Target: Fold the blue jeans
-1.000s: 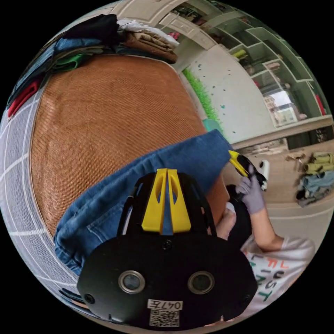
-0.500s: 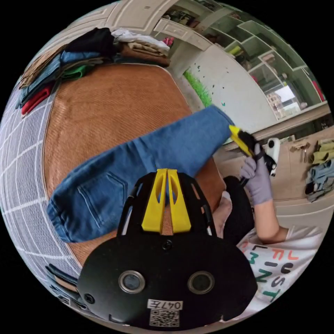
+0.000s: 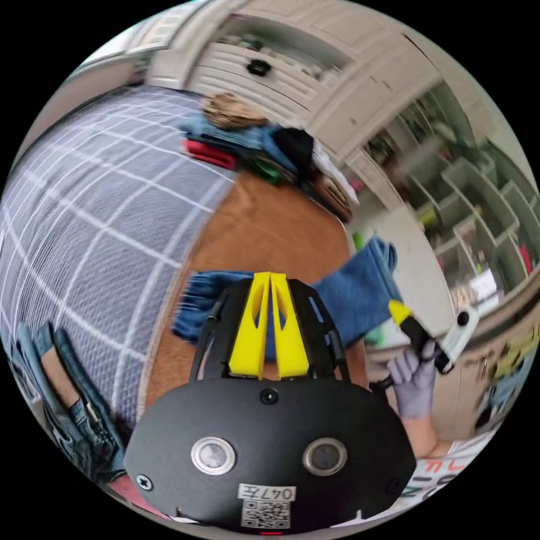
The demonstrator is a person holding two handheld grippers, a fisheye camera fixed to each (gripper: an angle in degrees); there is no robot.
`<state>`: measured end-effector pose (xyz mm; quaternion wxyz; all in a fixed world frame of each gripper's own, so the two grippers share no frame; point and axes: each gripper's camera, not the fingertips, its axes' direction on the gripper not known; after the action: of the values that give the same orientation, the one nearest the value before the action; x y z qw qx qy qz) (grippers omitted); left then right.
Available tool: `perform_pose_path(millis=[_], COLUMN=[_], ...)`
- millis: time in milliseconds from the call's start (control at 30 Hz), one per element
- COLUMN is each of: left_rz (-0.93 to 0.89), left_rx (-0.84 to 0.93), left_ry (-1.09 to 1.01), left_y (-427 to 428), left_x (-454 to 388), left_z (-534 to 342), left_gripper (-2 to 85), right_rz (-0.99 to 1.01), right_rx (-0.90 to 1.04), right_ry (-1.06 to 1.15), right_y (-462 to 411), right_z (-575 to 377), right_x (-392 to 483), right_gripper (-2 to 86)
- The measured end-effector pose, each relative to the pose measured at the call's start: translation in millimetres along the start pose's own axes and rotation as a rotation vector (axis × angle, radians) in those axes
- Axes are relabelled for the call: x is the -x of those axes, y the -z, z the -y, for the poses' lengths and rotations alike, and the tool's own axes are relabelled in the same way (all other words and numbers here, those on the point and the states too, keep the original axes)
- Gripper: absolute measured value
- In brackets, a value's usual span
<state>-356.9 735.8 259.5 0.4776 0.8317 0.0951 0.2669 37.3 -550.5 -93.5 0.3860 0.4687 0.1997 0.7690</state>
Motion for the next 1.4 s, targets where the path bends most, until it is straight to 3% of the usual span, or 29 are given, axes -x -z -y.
perform_pose_path(millis=[133,200,267,333,500,567,667,733,867,933,1033,1267,1400], left_rz=[-0.16,-0.346,-0.378,-0.27,-0.329,-0.346,-0.348,-0.381,-0.398,-0.401,-0.499,-0.456,-0.508], left_rx=[0.099,0.039,-0.024,-0.03,-0.128,-0.134,-0.143,-0.126,0.01,0.075,0.14,0.168,0.172], left_ry=[0.308,0.403,0.415,0.406,0.444,0.476,0.545,0.586,0.612,0.635,0.695,0.693,0.758], left_y=[-38.0,-47.1,-45.9,-46.1,-59.0,-67.1,-77.3,-91.3,-130.6,-157.0,-194.0,-221.3,-247.0], left_x=[150.6,188.4,207.1,222.4,260.7,277.6,307.8,328.5,348.4,358.3,371.4,399.6,427.7], left_z=[-63.0,-93.2,-114.3,-135.8,-188.8,-208.8,-243.4,-268.4,-291.7,-309.2,-340.4,-383.2,-416.4], left_gripper=[-1.0,-1.0,-0.9,-0.7,4.7,9.5,15.3,18.3,25.6,27.5,27.8,20.8,11.6], right_rz=[-0.069,-0.107,-0.13,-0.11,-0.076,0.017,0.221,0.306,0.094,-0.141,-0.301,-0.118,0.039], right_rx=[0.224,0.353,0.415,0.36,0.137,0.156,0.408,0.376,0.124,-0.008,-0.072,0.118,0.197], right_ry=[0.126,0.159,0.161,0.112,0.01,0.043,0.075,0.106,0.133,-0.017,-0.292,-0.616,-0.678], right_y=[-131.4,-182.8,-211.9,-209.7,-178.1,-193.2,-242.8,-233.0,-160.4,-112.3,-74.0,-109.6,-136.5], right_z=[-8.2,-18.7,-26.2,-21.4,-3.4,0.1,-1.5,-6.8,-15.7,-26.3,-47.0,-85.5,-91.6], right_x=[41.4,49.4,51.6,48.9,38.1,35.9,30.6,28.9,10.7,-29.1,-95.7,-190.9,-204.6], right_gripper=[1.4,1.5,1.5,1.5,3.0,6.0,12.5,11.2,7.9,6.9,7.8,10.3,3.7])
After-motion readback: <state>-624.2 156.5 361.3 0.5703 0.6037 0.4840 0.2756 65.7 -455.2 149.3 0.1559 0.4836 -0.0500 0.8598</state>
